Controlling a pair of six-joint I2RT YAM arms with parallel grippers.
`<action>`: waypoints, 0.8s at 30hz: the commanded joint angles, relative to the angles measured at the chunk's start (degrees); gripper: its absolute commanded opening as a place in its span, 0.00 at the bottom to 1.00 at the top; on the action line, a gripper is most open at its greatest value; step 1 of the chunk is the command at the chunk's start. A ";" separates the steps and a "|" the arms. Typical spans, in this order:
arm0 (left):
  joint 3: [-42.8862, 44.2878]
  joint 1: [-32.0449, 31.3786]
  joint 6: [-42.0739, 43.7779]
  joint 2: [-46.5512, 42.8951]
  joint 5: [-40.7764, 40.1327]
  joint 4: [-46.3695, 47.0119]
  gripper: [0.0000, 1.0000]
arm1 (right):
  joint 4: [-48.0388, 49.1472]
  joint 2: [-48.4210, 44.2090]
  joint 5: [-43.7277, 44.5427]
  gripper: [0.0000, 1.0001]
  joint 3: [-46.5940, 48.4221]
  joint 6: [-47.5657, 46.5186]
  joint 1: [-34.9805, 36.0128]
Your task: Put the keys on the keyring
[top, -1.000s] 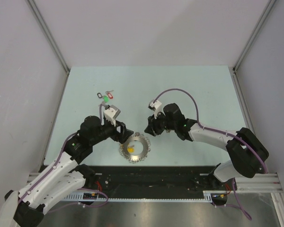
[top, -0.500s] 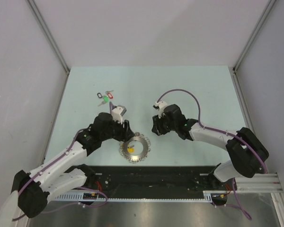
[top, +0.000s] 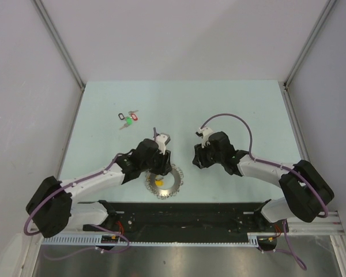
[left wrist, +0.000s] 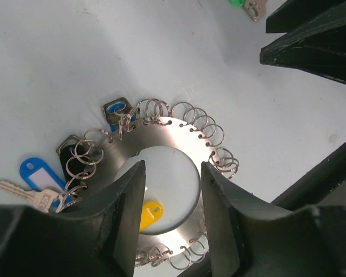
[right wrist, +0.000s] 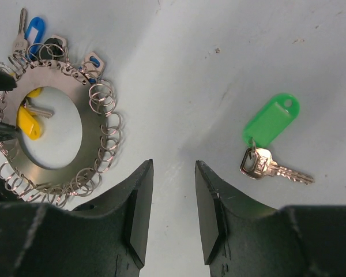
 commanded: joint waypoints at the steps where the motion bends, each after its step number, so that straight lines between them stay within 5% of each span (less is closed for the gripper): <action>1: 3.12 -0.53 -1.47 3.68 -2.57 6.57 0.48 | 3.28 -2.50 -1.03 0.40 -0.93 -0.35 -0.68; 24: 7.78 -3.25 -0.85 21.71 3.48 14.04 0.47 | 3.37 -2.85 -0.33 0.39 -1.54 -0.96 -1.39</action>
